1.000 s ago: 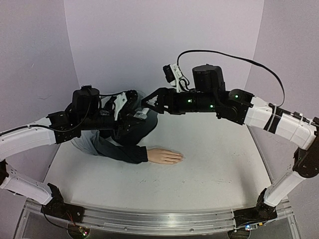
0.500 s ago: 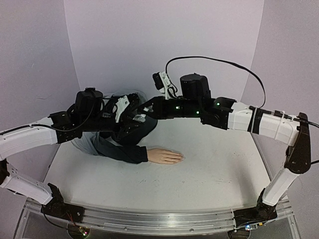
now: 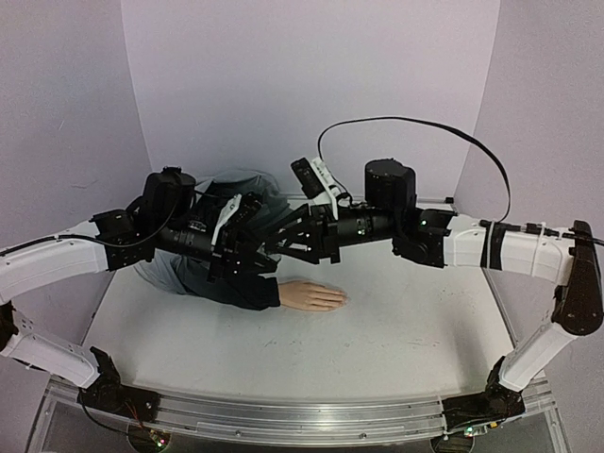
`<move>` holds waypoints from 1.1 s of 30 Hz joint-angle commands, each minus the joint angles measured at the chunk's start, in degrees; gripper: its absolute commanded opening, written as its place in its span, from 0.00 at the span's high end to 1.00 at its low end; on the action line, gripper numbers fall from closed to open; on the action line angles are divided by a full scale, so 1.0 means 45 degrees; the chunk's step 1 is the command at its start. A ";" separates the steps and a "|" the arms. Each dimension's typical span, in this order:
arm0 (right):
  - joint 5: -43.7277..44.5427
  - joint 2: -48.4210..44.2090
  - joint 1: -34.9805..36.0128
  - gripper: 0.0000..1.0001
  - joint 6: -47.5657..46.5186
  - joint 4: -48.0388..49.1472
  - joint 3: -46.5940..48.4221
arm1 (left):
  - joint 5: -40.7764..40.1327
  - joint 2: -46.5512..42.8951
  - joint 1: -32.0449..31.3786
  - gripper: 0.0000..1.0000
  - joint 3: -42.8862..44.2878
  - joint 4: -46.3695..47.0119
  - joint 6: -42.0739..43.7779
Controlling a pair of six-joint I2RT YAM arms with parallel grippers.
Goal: Paint the nails
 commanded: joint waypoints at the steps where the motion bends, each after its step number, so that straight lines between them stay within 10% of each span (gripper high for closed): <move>1: 0.3840 -0.1031 0.0137 0.23 0.1899 0.0650 -0.0173 | -0.3082 -0.0349 -0.0039 1.00 0.0825 0.1313 0.0085; 3: 0.5532 -0.1166 0.0139 0.03 0.2794 -0.0688 0.0390 | -0.3739 -0.0318 -0.0037 1.00 0.0789 0.1295 0.0251; 13: 0.7579 -0.1268 0.0111 0.02 0.5289 -0.4998 0.2197 | -0.5760 -0.0049 -0.0275 1.00 0.0767 0.1204 0.0790; 21: 0.9145 -0.0092 0.0219 0.37 0.6996 -0.3968 0.2911 | -0.8766 0.0231 -0.0486 1.00 0.0931 0.1196 0.0602; 33: 0.9509 0.2008 0.0402 0.46 0.7307 -0.3667 0.4681 | -0.9378 0.0427 -0.0489 1.00 0.0941 0.1196 0.0378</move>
